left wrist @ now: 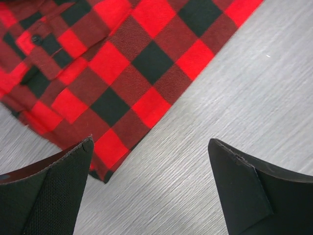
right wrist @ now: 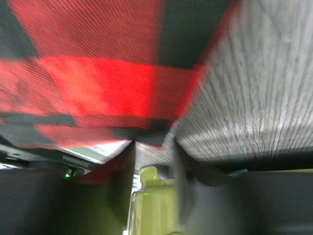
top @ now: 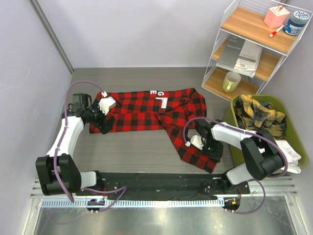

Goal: Fold and stack the long sleeve shirts
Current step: Fold the shirt

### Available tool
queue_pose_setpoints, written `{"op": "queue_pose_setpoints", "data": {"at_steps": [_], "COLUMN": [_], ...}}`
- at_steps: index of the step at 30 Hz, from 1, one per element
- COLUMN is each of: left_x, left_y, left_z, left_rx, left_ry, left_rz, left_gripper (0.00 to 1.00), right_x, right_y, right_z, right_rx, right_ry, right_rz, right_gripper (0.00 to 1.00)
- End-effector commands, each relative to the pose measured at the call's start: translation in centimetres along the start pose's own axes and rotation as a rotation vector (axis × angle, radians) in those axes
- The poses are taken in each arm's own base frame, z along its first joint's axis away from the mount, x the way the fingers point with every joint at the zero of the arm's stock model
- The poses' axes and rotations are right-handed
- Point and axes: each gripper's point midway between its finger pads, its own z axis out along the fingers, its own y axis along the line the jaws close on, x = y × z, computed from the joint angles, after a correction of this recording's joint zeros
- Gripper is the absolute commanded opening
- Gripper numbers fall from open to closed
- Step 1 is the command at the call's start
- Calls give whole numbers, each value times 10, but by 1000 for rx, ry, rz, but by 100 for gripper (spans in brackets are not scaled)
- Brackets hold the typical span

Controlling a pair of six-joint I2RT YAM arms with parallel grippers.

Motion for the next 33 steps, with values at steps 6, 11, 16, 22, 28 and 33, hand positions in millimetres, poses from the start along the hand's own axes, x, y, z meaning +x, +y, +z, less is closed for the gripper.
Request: {"op": "queue_pose_setpoints", "data": {"at_steps": [6,11,16,22,28,33], "left_x": [-29,-46,-62,-77,-76,-75], "left_y": [31,32,34,36,18,-21], "left_z": [-19,-21,-27,-30,-30,-35], "left_rx": [-156,-135,-125,-126,-49,85], "left_ry": [-91,-148,-186,-249,-293,-372], "left_rz": [-38,-62,-52,-142,-300,-244], "left_gripper": [100,100,100,100,100,100], "right_x": [-53,-104,-162,-262,-347,-364], "right_y": [-39,-79,-90,-66,-28,-9], "right_z": [-34,-132,-202,-237,-263,-275], "right_rx": [175,316,317,297,257,179], "right_ry": [-208,-456,-685,-854,-966,-1064], "right_rz": [4,-60,-182,-471,-600,-679], "right_gripper": [1,1,1,1,1,8]}}
